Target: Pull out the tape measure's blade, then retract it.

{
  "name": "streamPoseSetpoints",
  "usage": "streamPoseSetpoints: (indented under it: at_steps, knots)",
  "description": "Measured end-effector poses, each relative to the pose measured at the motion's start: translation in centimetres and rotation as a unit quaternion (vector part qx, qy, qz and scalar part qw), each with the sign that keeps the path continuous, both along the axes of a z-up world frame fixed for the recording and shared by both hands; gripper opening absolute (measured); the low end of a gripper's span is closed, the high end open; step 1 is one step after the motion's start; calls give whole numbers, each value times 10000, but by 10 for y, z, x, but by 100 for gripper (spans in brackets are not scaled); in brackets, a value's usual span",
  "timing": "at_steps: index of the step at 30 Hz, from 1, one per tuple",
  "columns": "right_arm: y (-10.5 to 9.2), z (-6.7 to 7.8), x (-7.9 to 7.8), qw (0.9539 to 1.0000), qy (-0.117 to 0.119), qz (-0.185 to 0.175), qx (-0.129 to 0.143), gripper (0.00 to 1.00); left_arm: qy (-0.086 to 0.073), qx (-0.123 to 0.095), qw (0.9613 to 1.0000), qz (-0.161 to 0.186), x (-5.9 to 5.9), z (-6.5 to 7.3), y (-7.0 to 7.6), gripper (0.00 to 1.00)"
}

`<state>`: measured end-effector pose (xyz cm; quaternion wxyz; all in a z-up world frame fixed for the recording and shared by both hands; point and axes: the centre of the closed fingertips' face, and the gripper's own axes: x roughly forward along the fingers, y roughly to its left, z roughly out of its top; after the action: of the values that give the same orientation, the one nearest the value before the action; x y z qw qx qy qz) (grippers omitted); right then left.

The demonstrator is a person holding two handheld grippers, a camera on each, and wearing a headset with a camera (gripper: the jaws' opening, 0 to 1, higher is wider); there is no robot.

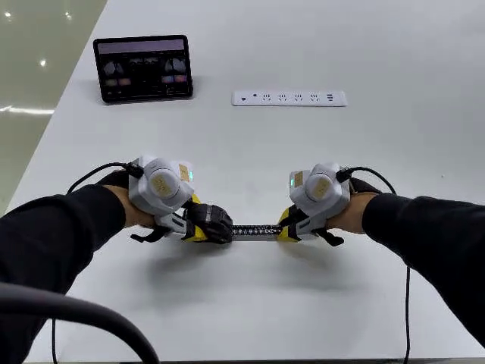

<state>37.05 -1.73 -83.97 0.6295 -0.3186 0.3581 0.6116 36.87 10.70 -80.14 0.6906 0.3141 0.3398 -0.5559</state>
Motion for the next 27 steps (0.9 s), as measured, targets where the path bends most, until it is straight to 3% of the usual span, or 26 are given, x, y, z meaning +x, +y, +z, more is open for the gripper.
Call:
streamPoseSetpoints:
  at_steps: [16,27]
  knots:
    - [-16,1,2,9999,-76,17,-74,8,-17,-33,10000,-4,1,0,0,29]
    - [-37,-1,2,9997,-2,-187,-179,8,-15,-39,10000,-20,1,-1,0,29]
